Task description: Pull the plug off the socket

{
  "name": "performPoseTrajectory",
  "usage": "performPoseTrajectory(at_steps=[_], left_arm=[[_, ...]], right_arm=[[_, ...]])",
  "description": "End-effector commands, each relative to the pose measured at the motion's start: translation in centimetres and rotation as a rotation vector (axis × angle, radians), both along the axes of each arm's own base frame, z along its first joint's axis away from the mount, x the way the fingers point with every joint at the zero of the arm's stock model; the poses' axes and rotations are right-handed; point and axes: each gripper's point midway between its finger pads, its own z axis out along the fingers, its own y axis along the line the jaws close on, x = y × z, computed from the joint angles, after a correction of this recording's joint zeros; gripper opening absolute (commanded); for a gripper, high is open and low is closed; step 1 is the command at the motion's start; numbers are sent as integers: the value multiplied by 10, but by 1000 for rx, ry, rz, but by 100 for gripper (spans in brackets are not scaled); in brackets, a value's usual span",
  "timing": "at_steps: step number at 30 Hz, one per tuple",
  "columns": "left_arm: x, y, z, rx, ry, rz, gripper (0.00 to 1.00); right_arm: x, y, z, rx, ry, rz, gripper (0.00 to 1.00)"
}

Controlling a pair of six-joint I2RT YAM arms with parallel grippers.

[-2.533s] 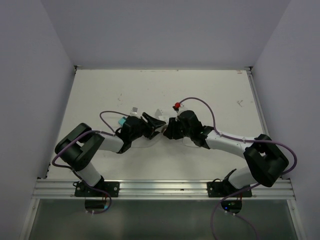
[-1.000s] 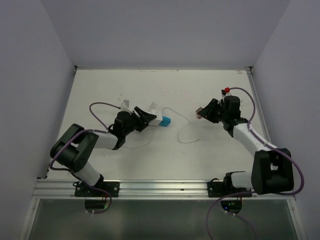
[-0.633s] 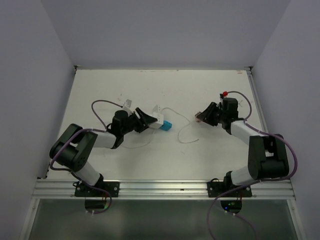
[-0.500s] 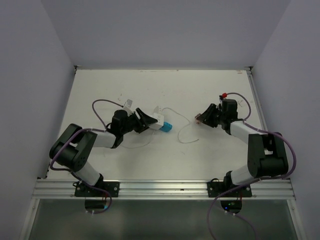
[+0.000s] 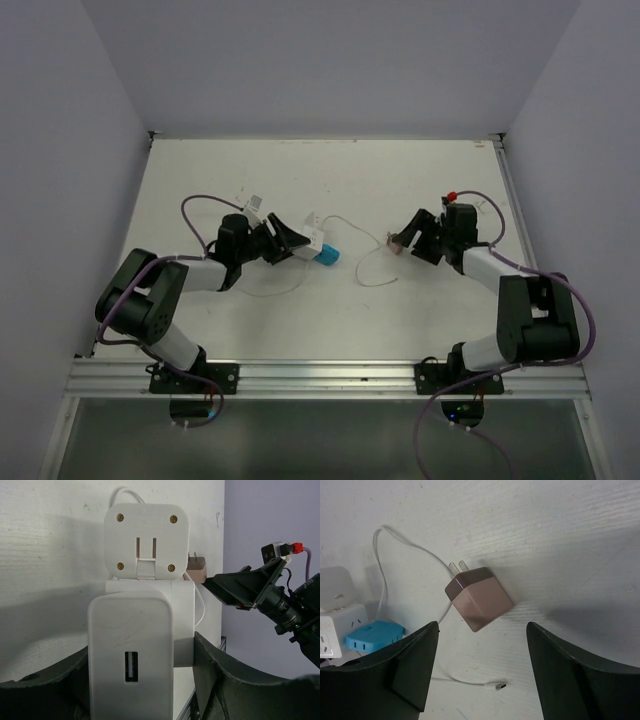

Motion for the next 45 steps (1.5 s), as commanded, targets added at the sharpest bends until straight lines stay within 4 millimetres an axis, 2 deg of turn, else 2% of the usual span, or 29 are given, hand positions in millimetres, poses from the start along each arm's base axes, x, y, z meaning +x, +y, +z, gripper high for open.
performPoseTrajectory(at_steps=[1, 5, 6, 9, 10, 12, 13, 16, 22, 24, 30, 37, 45], left_arm=[[13, -1, 38, -31, -134, -32, 7], [15, -1, 41, -28, -126, -44, 6], [15, -1, 41, -26, -125, -54, 6], [17, -1, 43, -19, -123, -67, 5], [17, 0, 41, -10, -113, -70, 5], [18, 1, 43, -4, -104, -79, 3], [20, 2, 43, 5, -107, -84, 2], [21, 1, 46, 18, -98, -103, 1], [20, 0, 57, 2, -100, -135, 0], [17, 0, 57, 3, -83, -150, 0], [13, -2, 69, -5, -85, -185, 0], [10, -3, 76, -12, -81, -206, 0], [9, -7, 84, -34, -77, -231, 0]], right_arm=[[2, -12, 24, -77, -71, -1, 75], [-3, -8, 51, -119, -145, 65, 76], [-3, -5, 63, -133, -183, 88, 76], [-11, 25, 83, -201, -268, 247, 76], [-18, 49, 91, -232, -321, 365, 76], [-27, 74, 93, -232, -339, 482, 77], [-34, 93, 98, -242, -371, 567, 77], [-46, 121, 97, -276, -401, 697, 76], [-55, 158, 96, -272, -441, 860, 75], [-58, 167, 87, -281, -426, 900, 75], [-53, 185, 75, -283, -420, 946, 73], [-48, 197, 70, -298, -433, 988, 71], [-50, 213, 61, -272, -427, 1033, 64]])
